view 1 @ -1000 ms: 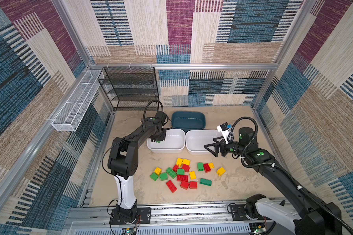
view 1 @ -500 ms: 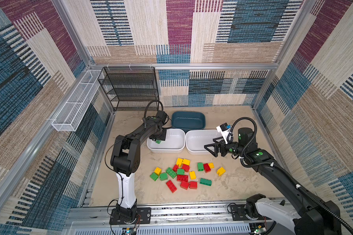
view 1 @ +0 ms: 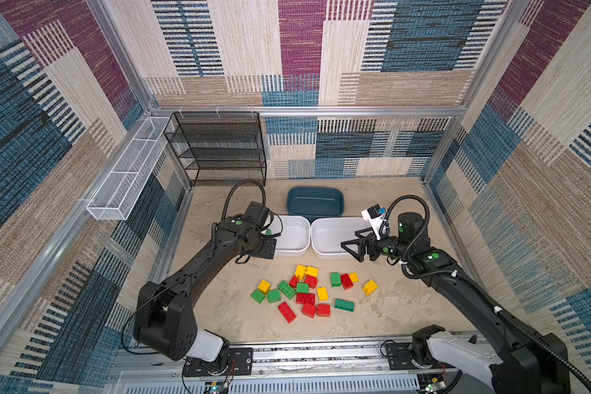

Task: Sort the legos into containers by color
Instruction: 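Lower the left gripper onto a yellow brick in the pile and grasp it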

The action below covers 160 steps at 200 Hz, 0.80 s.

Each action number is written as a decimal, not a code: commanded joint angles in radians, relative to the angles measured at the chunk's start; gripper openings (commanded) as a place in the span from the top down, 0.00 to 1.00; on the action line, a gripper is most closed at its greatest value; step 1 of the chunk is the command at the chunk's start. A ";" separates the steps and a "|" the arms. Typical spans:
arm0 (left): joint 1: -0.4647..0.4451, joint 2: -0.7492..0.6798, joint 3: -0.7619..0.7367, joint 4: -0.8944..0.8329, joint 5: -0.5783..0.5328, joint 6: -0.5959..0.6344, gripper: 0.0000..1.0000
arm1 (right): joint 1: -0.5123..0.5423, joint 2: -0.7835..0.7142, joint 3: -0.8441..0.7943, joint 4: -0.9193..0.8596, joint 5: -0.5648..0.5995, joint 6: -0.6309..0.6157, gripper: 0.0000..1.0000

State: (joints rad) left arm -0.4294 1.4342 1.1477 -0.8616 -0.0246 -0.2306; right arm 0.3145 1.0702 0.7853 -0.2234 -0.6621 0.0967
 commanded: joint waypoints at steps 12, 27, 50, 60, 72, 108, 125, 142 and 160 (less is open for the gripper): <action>-0.047 -0.066 -0.112 -0.033 0.029 -0.093 0.25 | 0.001 0.002 0.015 0.030 -0.030 0.005 0.01; -0.075 -0.069 -0.152 -0.033 0.017 -0.108 0.25 | 0.001 0.004 0.017 0.029 -0.035 0.003 0.01; -0.087 -0.060 -0.192 -0.023 -0.023 -0.118 0.27 | 0.001 0.001 0.012 0.028 -0.040 0.006 0.01; -0.088 -0.053 -0.212 0.000 -0.030 -0.116 0.29 | 0.001 -0.003 0.008 0.030 -0.043 0.010 0.01; -0.088 -0.031 -0.228 0.018 -0.016 -0.116 0.32 | 0.000 -0.006 0.001 0.031 -0.045 0.012 0.01; -0.097 0.012 -0.238 0.024 -0.039 -0.106 0.37 | 0.000 -0.013 -0.013 0.034 -0.066 0.018 0.01; -0.098 0.024 -0.240 0.036 -0.024 -0.097 0.39 | 0.001 -0.012 -0.019 0.035 -0.077 0.019 0.01; -0.097 0.042 -0.245 0.035 -0.043 -0.087 0.41 | 0.001 -0.010 -0.023 0.033 -0.078 0.017 0.01; -0.098 0.061 -0.249 0.045 -0.040 -0.082 0.43 | 0.001 -0.008 -0.025 0.034 -0.078 0.018 0.01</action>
State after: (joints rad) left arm -0.5266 1.4773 0.9035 -0.8272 -0.0498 -0.3214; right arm 0.3145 1.0603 0.7643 -0.2211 -0.7254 0.1036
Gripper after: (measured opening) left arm 0.577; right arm 0.993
